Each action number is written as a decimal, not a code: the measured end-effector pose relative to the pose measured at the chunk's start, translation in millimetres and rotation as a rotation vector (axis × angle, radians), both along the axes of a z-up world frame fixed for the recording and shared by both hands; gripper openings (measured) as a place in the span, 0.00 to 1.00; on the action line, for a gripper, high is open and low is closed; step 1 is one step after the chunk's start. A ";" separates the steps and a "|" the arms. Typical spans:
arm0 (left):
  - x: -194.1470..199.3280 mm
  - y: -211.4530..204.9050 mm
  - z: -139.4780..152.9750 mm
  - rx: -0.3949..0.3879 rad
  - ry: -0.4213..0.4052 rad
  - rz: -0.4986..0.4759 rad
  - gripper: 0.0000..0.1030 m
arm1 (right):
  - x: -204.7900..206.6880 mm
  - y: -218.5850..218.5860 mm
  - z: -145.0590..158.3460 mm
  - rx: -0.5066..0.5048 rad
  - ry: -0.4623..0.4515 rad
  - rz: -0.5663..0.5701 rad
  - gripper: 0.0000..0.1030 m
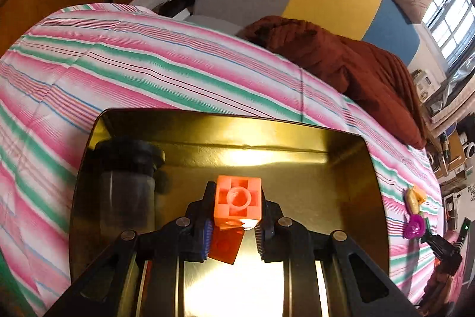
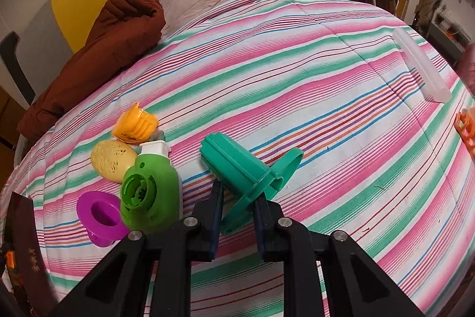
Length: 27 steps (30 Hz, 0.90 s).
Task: Organize rigid objects
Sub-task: 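Carry the orange block into the gold tray and open the left gripper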
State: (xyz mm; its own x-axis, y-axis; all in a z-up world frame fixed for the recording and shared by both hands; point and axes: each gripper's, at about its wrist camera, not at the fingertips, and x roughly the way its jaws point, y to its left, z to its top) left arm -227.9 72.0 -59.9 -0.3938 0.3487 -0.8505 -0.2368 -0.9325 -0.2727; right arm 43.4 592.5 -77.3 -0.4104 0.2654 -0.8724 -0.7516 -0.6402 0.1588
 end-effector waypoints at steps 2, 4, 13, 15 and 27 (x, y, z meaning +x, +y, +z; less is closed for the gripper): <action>-6.7 0.4 -3.2 -0.043 0.025 0.021 0.21 | -0.3 -0.9 0.4 0.003 -0.002 0.003 0.19; -15.6 0.8 -5.1 -0.066 0.036 0.036 0.21 | -1.0 -0.5 0.5 0.004 -0.003 0.006 0.19; -18.3 1.3 -6.1 -0.109 0.035 0.053 0.38 | -0.1 1.6 0.3 0.000 -0.001 0.011 0.19; -14.9 -1.0 -1.5 -0.092 0.045 0.059 0.41 | -0.2 2.1 0.2 0.000 -0.002 0.010 0.19; 64.3 -7.1 39.7 -0.079 0.205 -0.001 0.41 | -1.3 -2.0 -0.5 0.019 -0.017 0.016 0.19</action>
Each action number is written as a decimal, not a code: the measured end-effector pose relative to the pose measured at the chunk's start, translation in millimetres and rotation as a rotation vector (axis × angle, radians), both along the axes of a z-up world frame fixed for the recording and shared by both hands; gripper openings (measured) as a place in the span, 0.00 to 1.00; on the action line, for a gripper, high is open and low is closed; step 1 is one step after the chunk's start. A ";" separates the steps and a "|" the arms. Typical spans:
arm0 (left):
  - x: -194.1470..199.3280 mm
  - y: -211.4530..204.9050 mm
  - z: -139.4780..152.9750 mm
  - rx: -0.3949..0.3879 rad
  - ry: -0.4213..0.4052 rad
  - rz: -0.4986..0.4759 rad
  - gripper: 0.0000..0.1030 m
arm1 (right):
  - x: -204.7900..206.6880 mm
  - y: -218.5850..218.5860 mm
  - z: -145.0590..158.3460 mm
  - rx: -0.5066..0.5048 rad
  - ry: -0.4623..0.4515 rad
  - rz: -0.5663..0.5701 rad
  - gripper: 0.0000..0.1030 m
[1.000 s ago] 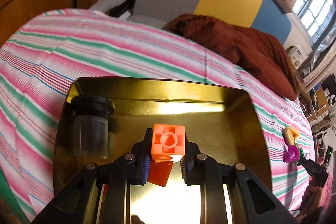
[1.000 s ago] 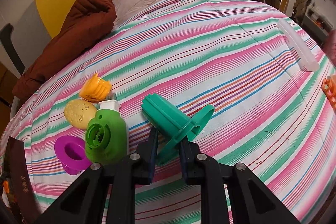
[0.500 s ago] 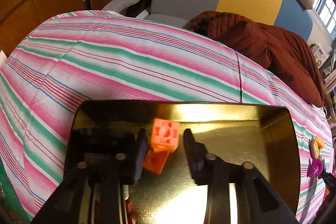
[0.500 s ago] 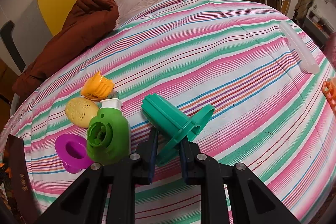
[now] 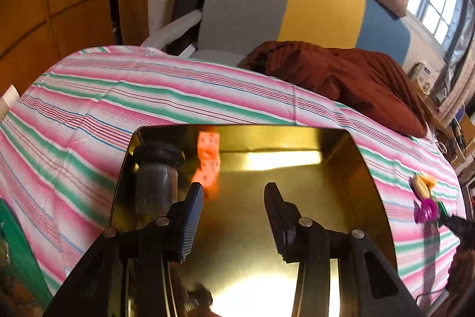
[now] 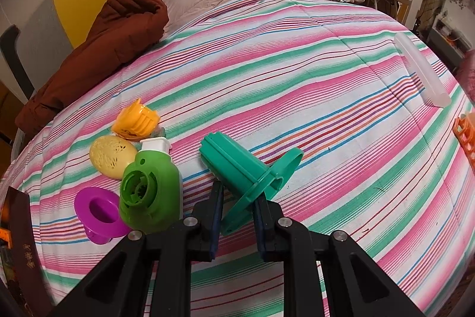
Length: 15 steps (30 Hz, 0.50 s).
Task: Organize rigid objects
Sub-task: 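Carry the orange block into the gold tray and open the left gripper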
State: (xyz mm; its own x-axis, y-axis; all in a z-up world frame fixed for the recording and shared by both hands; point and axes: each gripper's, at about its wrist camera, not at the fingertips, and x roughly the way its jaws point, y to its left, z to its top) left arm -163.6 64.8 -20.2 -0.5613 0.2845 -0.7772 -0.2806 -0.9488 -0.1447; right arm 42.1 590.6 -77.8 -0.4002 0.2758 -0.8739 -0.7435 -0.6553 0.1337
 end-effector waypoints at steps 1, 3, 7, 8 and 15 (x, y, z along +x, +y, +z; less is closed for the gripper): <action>11.8 1.7 2.5 -0.004 0.013 -0.016 0.41 | -0.3 -0.4 -0.2 0.003 -0.004 0.002 0.19; 27.7 4.6 5.6 -0.013 0.036 -0.032 0.41 | -0.3 0.3 -0.5 0.004 -0.008 0.003 0.19; 63.7 12.8 10.7 -0.034 0.079 -0.068 0.41 | 0.5 0.9 -0.2 0.005 -0.009 0.004 0.19; 72.0 15.3 11.2 -0.040 0.088 -0.083 0.41 | 0.7 0.5 0.1 0.008 -0.011 0.005 0.19; 106.4 26.3 8.4 -0.068 0.105 -0.131 0.42 | 0.2 -1.7 0.2 0.010 -0.012 0.010 0.19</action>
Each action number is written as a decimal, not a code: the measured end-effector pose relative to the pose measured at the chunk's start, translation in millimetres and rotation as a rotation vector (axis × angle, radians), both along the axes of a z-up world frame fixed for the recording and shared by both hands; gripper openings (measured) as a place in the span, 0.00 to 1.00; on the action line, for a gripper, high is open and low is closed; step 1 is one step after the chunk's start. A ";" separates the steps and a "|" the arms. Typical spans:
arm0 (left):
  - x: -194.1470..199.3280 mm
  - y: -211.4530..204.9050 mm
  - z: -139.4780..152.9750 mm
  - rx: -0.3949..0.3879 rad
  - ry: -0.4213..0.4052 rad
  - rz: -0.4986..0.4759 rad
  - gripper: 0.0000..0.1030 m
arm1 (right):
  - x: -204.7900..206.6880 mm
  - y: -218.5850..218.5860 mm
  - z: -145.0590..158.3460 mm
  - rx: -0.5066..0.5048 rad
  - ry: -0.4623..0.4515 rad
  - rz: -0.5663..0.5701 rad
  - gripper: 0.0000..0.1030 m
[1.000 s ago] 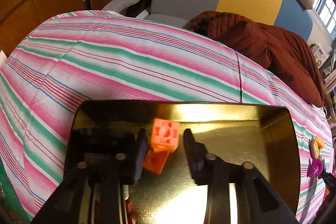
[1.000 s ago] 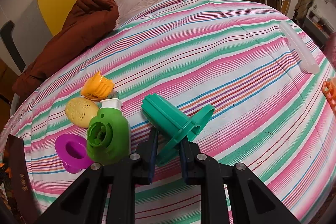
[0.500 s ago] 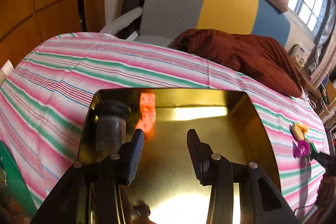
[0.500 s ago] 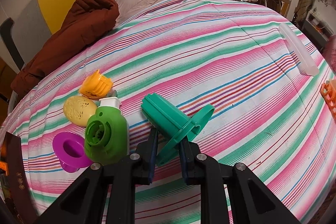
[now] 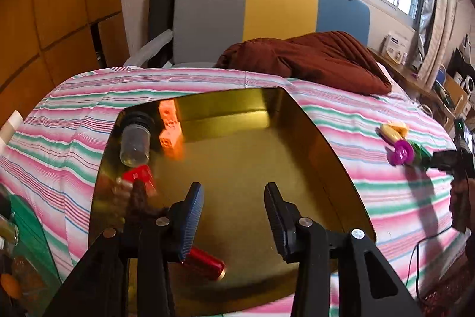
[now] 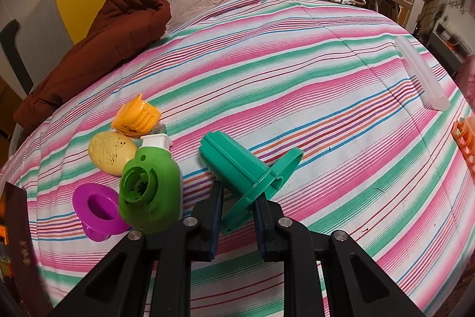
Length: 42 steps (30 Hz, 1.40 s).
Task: Organize rigid objects
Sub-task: 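Carry the orange block into the gold tray and open the left gripper, then carry the teal funnel into the gold tray and open the right gripper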
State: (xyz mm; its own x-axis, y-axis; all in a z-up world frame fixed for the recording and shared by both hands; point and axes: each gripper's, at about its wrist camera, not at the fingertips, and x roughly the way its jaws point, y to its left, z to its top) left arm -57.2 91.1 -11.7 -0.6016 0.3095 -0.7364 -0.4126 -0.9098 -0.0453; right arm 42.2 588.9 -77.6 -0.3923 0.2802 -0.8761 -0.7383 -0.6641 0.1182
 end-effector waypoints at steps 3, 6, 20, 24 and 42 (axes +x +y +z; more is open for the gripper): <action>11.1 4.4 -0.3 -0.032 0.027 -0.010 0.42 | 0.2 0.0 0.0 -0.004 0.002 0.004 0.19; 18.3 7.2 -0.9 -0.050 0.041 -0.024 0.41 | 0.8 0.6 0.3 -0.009 0.004 0.008 0.19; 34.5 2.6 -7.5 -0.063 0.017 -0.043 0.42 | 7.6 1.3 4.4 -0.028 0.024 -0.010 0.19; 37.5 -0.9 -8.2 -0.063 0.012 -0.039 0.42 | 16.3 4.3 14.9 -0.026 0.093 -0.038 0.19; 35.2 -31.2 -14.2 -0.049 -0.012 0.003 0.41 | -12.0 -104.5 59.6 -0.077 0.329 0.296 0.19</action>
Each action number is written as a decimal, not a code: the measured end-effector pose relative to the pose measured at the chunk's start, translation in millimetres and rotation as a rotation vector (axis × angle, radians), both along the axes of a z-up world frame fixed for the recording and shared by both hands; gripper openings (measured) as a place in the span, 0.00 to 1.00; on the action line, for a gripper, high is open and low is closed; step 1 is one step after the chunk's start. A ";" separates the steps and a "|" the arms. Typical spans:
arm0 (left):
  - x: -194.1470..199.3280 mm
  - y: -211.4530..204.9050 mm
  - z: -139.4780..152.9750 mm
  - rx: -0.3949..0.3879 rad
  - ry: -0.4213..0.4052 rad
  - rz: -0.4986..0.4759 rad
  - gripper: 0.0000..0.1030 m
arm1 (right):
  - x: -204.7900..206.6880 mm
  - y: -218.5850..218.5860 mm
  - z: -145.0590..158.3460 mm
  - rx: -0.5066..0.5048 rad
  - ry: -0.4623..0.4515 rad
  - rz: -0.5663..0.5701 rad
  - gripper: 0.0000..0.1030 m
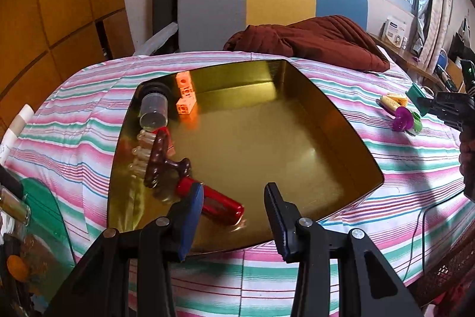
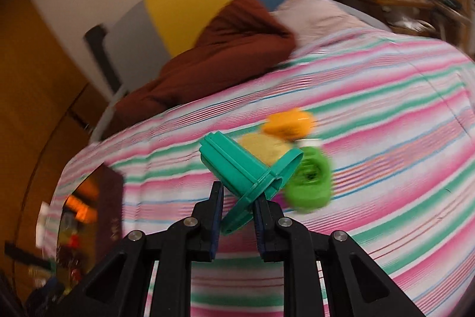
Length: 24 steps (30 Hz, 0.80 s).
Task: Organize rigid objects
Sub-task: 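Carry the teal funnel into the gold tray and open the right gripper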
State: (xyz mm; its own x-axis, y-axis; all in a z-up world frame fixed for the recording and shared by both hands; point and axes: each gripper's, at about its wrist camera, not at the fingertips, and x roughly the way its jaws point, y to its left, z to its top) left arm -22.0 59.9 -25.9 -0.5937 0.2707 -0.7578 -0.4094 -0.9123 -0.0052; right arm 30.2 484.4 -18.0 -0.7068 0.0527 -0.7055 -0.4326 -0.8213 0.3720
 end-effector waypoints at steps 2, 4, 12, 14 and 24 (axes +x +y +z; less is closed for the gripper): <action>-1.2 -3.1 -1.0 0.004 -0.006 0.001 0.41 | -11.5 -25.7 6.7 0.010 0.007 0.072 0.19; -1.8 -7.0 -1.4 0.010 -0.008 0.010 0.41 | -19.6 -47.8 11.3 0.018 0.010 0.129 0.19; -1.6 -31.2 1.6 0.045 0.000 0.062 0.41 | -72.2 -174.0 26.1 -0.004 0.029 0.434 0.19; -0.9 -40.5 3.0 0.049 0.006 0.084 0.41 | -91.2 -210.6 19.9 -0.013 -0.005 0.505 0.19; -6.2 -81.1 -2.3 0.056 -0.008 0.184 0.41 | -178.2 -319.2 -48.0 -0.081 -0.203 0.546 0.19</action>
